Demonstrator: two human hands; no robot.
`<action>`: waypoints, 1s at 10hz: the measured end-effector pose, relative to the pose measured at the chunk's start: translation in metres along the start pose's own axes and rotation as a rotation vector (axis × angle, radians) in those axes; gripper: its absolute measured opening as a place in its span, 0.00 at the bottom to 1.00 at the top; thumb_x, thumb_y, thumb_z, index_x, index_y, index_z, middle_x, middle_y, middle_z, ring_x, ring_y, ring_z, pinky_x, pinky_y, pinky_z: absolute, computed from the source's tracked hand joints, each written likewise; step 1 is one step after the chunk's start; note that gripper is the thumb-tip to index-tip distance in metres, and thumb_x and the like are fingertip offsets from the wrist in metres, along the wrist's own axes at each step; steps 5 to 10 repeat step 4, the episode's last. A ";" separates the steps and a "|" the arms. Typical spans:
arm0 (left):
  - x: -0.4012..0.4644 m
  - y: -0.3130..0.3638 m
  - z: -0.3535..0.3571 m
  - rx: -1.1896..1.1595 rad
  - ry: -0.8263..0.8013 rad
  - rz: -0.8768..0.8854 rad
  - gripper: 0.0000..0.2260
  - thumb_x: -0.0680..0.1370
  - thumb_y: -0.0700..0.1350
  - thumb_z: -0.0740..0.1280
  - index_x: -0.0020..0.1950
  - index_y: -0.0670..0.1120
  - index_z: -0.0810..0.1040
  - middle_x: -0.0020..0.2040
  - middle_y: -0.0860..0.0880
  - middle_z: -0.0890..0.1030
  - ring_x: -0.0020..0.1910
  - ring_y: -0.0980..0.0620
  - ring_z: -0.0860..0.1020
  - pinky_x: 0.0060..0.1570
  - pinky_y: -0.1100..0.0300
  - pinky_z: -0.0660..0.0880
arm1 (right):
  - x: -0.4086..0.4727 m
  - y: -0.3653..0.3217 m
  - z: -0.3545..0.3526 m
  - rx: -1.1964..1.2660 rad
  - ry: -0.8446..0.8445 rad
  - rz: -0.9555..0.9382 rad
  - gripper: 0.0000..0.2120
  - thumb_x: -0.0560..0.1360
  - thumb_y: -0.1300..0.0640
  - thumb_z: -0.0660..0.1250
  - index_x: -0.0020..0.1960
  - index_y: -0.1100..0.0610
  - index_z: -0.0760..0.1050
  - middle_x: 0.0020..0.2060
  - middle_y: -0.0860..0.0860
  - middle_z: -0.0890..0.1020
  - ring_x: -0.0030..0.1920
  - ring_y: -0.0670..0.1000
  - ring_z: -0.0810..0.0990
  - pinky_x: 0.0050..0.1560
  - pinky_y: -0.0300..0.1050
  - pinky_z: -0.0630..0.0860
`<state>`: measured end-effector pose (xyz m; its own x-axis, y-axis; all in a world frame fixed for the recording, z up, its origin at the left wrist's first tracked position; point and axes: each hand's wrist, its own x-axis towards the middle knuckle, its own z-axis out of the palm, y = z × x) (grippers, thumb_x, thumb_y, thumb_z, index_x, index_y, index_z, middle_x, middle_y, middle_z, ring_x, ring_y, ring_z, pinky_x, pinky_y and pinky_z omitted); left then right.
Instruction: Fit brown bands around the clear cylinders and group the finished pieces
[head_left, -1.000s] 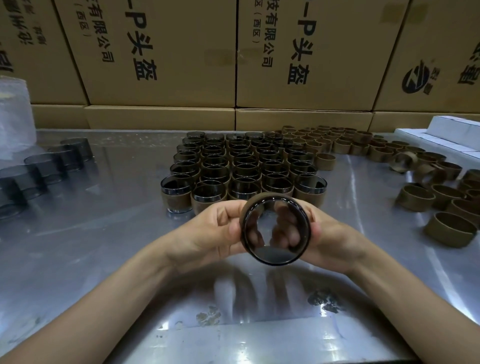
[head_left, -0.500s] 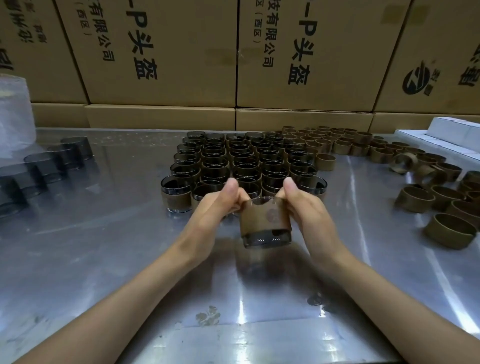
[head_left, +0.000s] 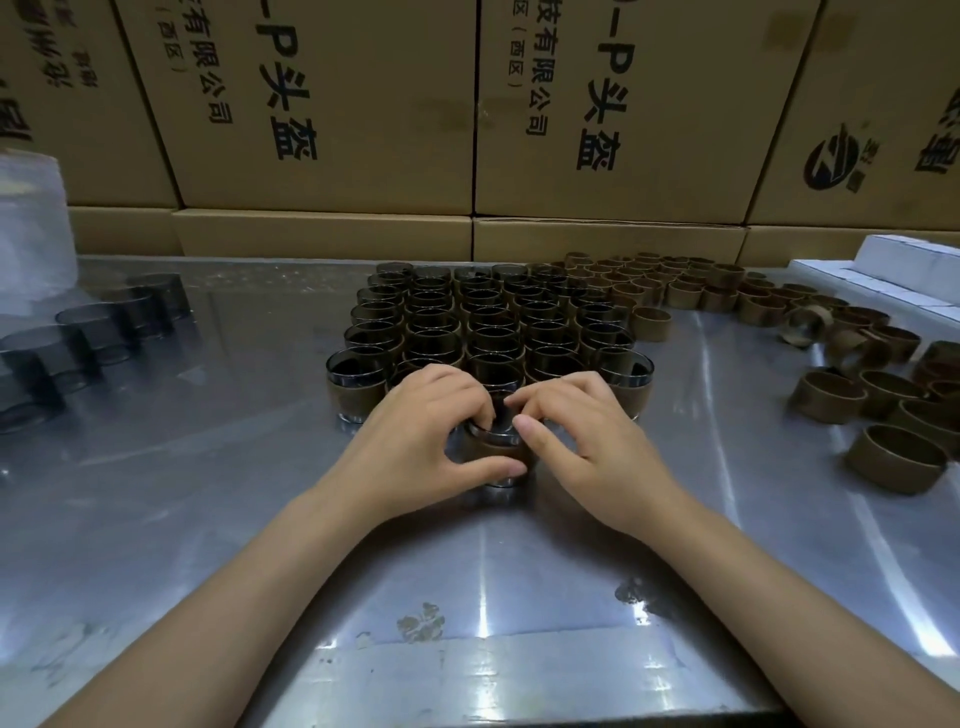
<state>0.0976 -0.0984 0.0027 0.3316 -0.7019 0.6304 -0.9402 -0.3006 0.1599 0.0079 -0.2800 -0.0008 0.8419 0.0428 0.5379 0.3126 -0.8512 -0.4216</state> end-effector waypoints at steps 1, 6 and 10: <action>0.000 0.002 0.001 0.012 -0.004 -0.013 0.19 0.70 0.64 0.67 0.41 0.48 0.74 0.44 0.52 0.78 0.49 0.52 0.75 0.53 0.54 0.72 | 0.000 0.000 0.002 0.016 -0.023 0.016 0.11 0.78 0.44 0.56 0.43 0.47 0.73 0.53 0.33 0.74 0.60 0.38 0.64 0.55 0.46 0.70; 0.000 0.007 -0.003 -0.122 0.113 -0.101 0.17 0.77 0.59 0.61 0.50 0.47 0.78 0.49 0.54 0.79 0.52 0.55 0.75 0.56 0.61 0.69 | 0.003 0.002 0.003 0.098 0.043 0.003 0.16 0.77 0.40 0.53 0.52 0.47 0.75 0.56 0.36 0.75 0.61 0.39 0.67 0.58 0.36 0.66; 0.000 0.007 -0.003 -0.122 0.113 -0.101 0.17 0.77 0.59 0.61 0.50 0.47 0.78 0.49 0.54 0.79 0.52 0.55 0.75 0.56 0.61 0.69 | 0.003 0.002 0.003 0.098 0.043 0.003 0.16 0.77 0.40 0.53 0.52 0.47 0.75 0.56 0.36 0.75 0.61 0.39 0.67 0.58 0.36 0.66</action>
